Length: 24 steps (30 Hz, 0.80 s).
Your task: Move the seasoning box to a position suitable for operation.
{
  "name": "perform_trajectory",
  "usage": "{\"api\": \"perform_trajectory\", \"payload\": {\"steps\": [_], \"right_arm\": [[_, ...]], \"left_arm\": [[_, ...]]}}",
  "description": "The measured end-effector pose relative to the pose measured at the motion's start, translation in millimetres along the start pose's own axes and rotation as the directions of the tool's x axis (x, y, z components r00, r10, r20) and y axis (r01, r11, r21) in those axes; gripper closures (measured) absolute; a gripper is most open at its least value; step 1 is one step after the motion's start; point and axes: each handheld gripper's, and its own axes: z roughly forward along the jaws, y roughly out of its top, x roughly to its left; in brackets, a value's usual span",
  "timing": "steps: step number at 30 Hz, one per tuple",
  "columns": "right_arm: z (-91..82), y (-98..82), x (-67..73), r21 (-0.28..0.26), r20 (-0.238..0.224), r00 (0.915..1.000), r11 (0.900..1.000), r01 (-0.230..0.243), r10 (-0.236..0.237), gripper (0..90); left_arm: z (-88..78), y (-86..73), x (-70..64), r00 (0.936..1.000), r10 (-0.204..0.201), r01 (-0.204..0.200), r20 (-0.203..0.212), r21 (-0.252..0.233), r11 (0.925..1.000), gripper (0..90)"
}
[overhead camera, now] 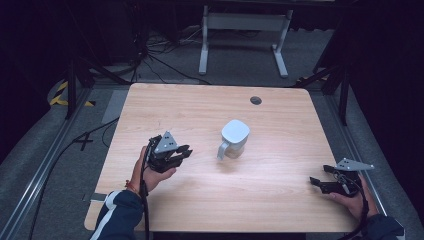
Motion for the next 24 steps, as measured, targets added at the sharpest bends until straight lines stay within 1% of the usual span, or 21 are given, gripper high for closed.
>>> {"api": "perform_trajectory", "payload": {"steps": [1,2,3,4,5,6,7,8,9,10,12,13,14,15,16,19,21,22,24], "right_arm": [[0.0,0.0,0.0,0.0,0.0,1.0,1.0,0.0,0.0,19.8],[0.1,-0.1,0.0,-0.001,0.0,1.0,1.0,0.0,0.0,19.8],[0.0,-0.2,-0.1,-0.001,0.0,1.0,1.0,0.0,0.0,19.7],[0.0,-0.2,0.0,-0.002,0.0,1.0,1.0,-0.001,0.001,19.8],[0.1,-0.3,0.0,-0.003,0.0,1.0,1.0,-0.001,0.001,19.8],[0.1,-0.3,0.0,-0.003,0.0,1.0,1.0,-0.001,0.001,19.8],[0.1,-0.4,0.1,-0.004,0.001,1.0,1.0,-0.001,0.001,19.8],[0.0,-0.5,0.3,-0.005,0.003,1.0,1.0,-0.002,0.002,19.8],[0.0,-0.6,0.3,-0.006,0.003,1.0,1.0,-0.002,0.002,19.8],[0.0,-0.7,0.4,-0.006,0.003,1.0,1.0,-0.002,0.002,19.8],[0.0,-0.7,0.4,-0.007,0.003,1.0,1.0,-0.002,0.002,19.8],[0.0,-0.7,0.4,-0.006,0.003,1.0,1.0,-0.002,0.002,19.8],[0.0,-0.7,0.4,-0.007,0.004,1.0,1.0,-0.002,0.002,19.8],[-0.1,-0.7,0.4,-0.006,0.004,1.0,1.0,-0.002,0.002,19.8],[-0.1,-0.6,0.4,-0.006,0.004,1.0,1.0,-0.002,0.002,19.8],[-0.1,-0.7,0.3,-0.006,0.003,1.0,1.0,-0.001,0.001,19.8],[0.0,-0.7,0.3,-0.007,0.003,1.0,1.0,-0.001,0.001,19.8],[0.0,-0.7,0.4,-0.007,0.003,1.0,1.0,-0.001,0.001,19.8],[-0.1,-0.8,0.5,-0.007,0.002,1.0,1.0,-0.003,0.003,19.8]], "left_arm": [[2.4,3.2,-1.2,0.9999,-0.007,0.007,0.009,-0.02,0.9998,77.9],[4.1,7.8,-2.1,0.9999,0.0,0.0,0.017,-0.023,0.9997,80.1],[4.1,7.8,-2.1,0.9999,0.0,0.0,0.017,-0.023,0.9997,80.6],[7.5,15.0,-3.3,0.9995,0.012,-0.011,0.029,-0.036,0.9993,81.6],[8.8,19.0,-3.6,0.9995,0.022,-0.021,0.021,-0.046,0.9987,82.7],[8.8,19.0,-3.6,0.9995,0.022,-0.021,0.021,-0.046,0.9987,85.1],[10.6,23.4,-5.7,0.9987,0.021,-0.018,0.046,-0.067,0.9976,85.1],[11.3,27.8,-7.2,0.9982,0.03,-0.026,0.051,-0.075,0.9968,88.5],[13.0,32.3,-9.7,0.9982,0.032,-0.028,0.051,-0.082,0.9963,89.3],[14.6,37.3,-11.5,0.9978,0.046,-0.042,0.048,-0.086,0.9955,89.5],[18.9,46.2,-16.4,0.9968,0.046,-0.038,0.066,-0.11,0.9932,89.7],[21.3,50.4,-18.8,0.9962,0.057,-0.049,0.066,-0.113,0.9924,89.7],[25.1,55.5,-21.8,0.995,0.067,-0.059,0.073,-0.107,0.9925,89.8],[28.5,59.2,-23.7,0.9942,0.081,-0.073,0.071,-0.111,0.9912,89.7],[30.5,61.8,-25.4,0.9936,0.084,-0.076,0.076,-0.104,0.9917,89.7],[40.7,71.0,-29.3,0.9923,0.087,-0.076,0.088,-0.117,0.9902,89.7],[45.4,74.9,-30.1,0.9919,0.099,-0.09,0.079,-0.119,0.9888,89.7],[48.5,76.3,-31.1,0.9918,0.086,-0.074,0.095,-0.121,0.9899,89.7],[54.2,78.4,-32.1,0.9916,0.095,-0.085,0.088,-0.113,0.99,89.7]]}}
